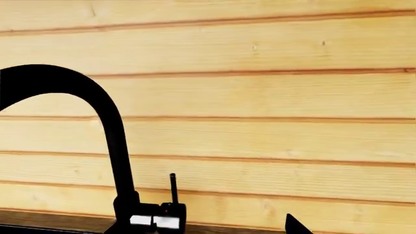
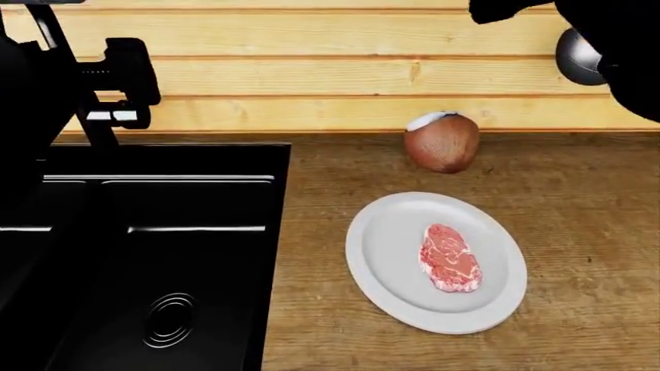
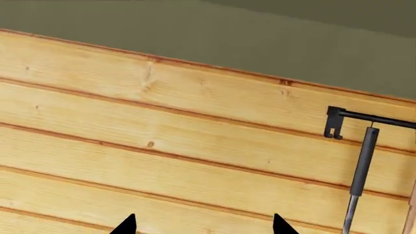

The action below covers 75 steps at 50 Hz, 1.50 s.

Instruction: Pick the lamb chop from the counter and place it in the sink. Then turn on the sink faucet.

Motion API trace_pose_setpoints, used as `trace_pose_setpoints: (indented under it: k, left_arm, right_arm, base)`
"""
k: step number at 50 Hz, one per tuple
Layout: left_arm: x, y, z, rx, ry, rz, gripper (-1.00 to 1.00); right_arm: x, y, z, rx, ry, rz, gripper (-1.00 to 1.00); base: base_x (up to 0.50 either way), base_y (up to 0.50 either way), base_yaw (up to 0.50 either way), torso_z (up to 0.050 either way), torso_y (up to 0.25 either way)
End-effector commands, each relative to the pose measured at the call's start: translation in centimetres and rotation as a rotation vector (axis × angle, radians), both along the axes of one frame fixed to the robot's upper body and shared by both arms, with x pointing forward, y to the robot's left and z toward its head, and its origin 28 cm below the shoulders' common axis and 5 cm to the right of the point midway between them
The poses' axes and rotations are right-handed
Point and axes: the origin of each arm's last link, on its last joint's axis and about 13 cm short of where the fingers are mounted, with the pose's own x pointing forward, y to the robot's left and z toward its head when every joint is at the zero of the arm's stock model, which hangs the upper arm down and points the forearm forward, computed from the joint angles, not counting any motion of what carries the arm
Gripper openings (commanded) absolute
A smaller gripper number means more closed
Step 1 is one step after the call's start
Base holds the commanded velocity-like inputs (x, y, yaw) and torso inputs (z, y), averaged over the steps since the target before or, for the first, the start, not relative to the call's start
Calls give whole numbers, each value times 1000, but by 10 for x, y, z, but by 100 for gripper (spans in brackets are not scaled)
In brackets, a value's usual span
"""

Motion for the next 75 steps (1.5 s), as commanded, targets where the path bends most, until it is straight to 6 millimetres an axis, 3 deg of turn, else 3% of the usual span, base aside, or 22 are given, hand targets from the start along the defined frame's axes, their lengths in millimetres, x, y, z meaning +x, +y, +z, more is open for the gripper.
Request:
trace_pose_setpoints:
  k: [1, 12, 29, 36, 47, 53, 56, 64, 75]
  left_arm:
    - [5, 0, -17, -4, 34, -5, 100]
    - [10, 1, -17, -6, 36, 1, 100]
    - [11, 3, -17, -15, 40, 9, 100]
    - [12, 3, -18, -14, 42, 8, 100]
    - [12, 4, -20, -14, 46, 14, 100]
    - [13, 4, -23, -14, 52, 12, 100]
    - [13, 5, -23, -19, 51, 17, 100]
    - [13, 6, -23, -16, 51, 21, 100]
    - [13, 6, -25, -15, 53, 20, 100]
  right_arm:
    - [8, 5, -33, 4, 94, 39, 100]
    - [4, 13, -48, -5, 150, 85, 100]
    - [-19, 21, -101, 47, 603, 124, 100]
    - [-21, 24, -102, 114, 776, 166, 100]
    - [-34, 23, -107, 21, 952, 168, 100]
    - [-44, 24, -99, -19, 993, 200, 100]
    - [-52, 24, -91, -90, 922, 282, 100]
    - [-47, 17, -85, 60, 992, 184, 100]
    - [-42, 5, -99, 13, 1098, 94, 100]
  base:
    - [0, 0, 0, 0, 0]
    - [0, 0, 0, 0, 0]
    - [0, 0, 0, 0, 0]
    - [0, 0, 0, 0, 0]
    - [0, 0, 0, 0, 0]
    - [0, 0, 0, 0, 0]
    - [0, 0, 0, 0, 0]
    - [0, 0, 0, 0, 0]
    - [0, 0, 0, 0, 0]
